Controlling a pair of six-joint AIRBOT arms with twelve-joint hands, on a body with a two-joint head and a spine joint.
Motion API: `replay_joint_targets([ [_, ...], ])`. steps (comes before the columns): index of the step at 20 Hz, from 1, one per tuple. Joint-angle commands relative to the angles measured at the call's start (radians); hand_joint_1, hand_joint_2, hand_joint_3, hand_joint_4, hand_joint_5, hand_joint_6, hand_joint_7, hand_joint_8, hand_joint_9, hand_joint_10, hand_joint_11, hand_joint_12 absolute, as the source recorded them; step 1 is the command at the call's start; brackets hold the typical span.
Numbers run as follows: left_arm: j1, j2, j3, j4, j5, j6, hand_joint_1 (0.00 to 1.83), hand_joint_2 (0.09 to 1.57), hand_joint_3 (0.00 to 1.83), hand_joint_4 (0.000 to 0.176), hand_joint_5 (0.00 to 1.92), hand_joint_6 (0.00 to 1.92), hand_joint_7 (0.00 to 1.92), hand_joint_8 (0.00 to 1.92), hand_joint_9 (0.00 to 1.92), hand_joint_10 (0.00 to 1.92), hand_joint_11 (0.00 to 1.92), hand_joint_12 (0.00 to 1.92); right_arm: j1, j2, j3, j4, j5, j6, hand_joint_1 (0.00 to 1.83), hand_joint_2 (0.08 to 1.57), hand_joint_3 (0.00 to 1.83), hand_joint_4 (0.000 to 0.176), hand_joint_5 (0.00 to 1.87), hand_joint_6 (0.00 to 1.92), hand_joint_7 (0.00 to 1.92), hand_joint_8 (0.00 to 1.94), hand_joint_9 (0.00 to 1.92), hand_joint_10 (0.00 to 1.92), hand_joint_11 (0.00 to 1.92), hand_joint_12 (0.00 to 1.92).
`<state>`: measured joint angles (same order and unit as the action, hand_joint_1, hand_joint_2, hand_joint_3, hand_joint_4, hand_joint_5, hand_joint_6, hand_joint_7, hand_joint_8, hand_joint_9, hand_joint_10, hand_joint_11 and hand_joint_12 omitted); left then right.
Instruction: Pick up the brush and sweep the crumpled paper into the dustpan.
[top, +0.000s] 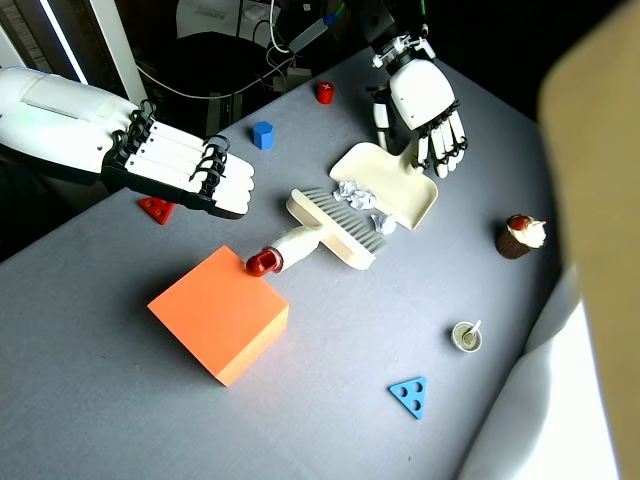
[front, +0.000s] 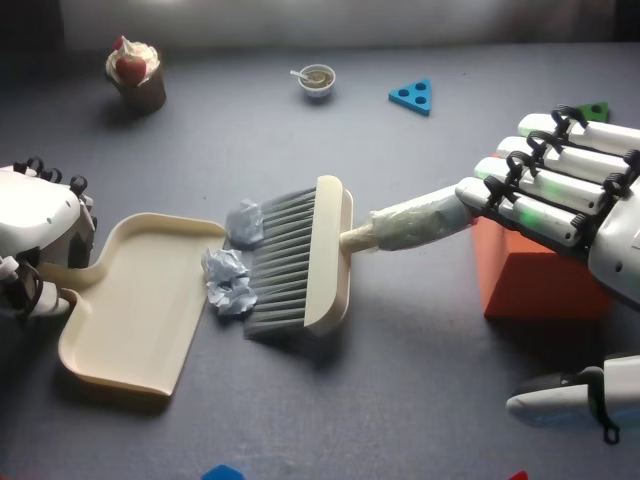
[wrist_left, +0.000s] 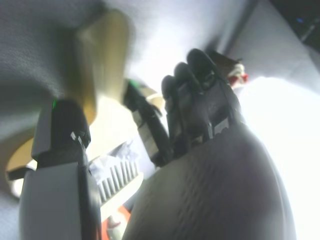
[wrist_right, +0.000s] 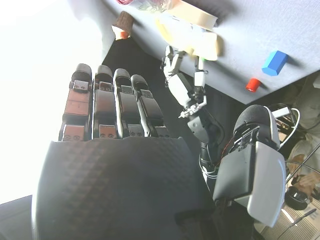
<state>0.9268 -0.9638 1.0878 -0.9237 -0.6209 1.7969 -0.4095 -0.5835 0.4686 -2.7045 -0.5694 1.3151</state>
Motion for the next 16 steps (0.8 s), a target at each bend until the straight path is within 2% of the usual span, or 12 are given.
replay_joint_targets([
  [1,-0.001,-0.002,0.004,0.013,-0.042,0.005,1.17,1.07,0.00,0.000,1.09,0.79,0.45,0.00,0.41,0.00,0.26,0.51,0.008,0.009,-0.006,-0.031,-0.103,-0.001,0.00,0.92,0.00,0.000,0.00,0.00,0.05,0.01,0.07,0.01,0.05,0.01],
  [8,-0.010,0.002,0.007,0.016,-0.057,0.007,1.14,1.07,0.00,0.000,1.09,0.80,0.43,0.00,0.39,0.01,0.26,0.49,0.008,0.009,-0.007,-0.031,-0.103,-0.001,0.00,0.93,0.00,0.000,0.00,0.00,0.05,0.01,0.08,0.01,0.06,0.01],
  [11,-0.029,0.004,0.018,0.013,-0.055,0.009,1.12,1.09,0.00,0.000,1.04,0.89,0.46,0.00,0.41,0.00,0.28,0.48,0.008,0.008,-0.011,-0.031,-0.103,-0.002,0.01,0.93,0.00,0.000,0.01,0.00,0.06,0.01,0.08,0.00,0.07,0.01],
  [14,-0.056,0.013,0.021,0.004,-0.056,0.023,1.12,1.08,0.00,0.000,1.06,0.84,0.46,0.00,0.39,0.00,0.25,0.47,0.008,0.007,-0.024,-0.023,-0.103,-0.063,0.02,0.94,0.00,0.000,0.01,0.00,0.06,0.01,0.08,0.00,0.06,0.01],
  [16,-0.072,0.016,0.025,0.002,-0.052,0.035,1.15,1.07,0.00,0.000,1.08,0.81,0.46,0.00,0.39,0.00,0.24,0.46,0.008,-0.005,-0.035,0.050,-0.113,-0.155,0.06,0.93,0.00,0.000,0.03,0.01,0.08,0.01,0.10,0.01,0.08,0.02],
])
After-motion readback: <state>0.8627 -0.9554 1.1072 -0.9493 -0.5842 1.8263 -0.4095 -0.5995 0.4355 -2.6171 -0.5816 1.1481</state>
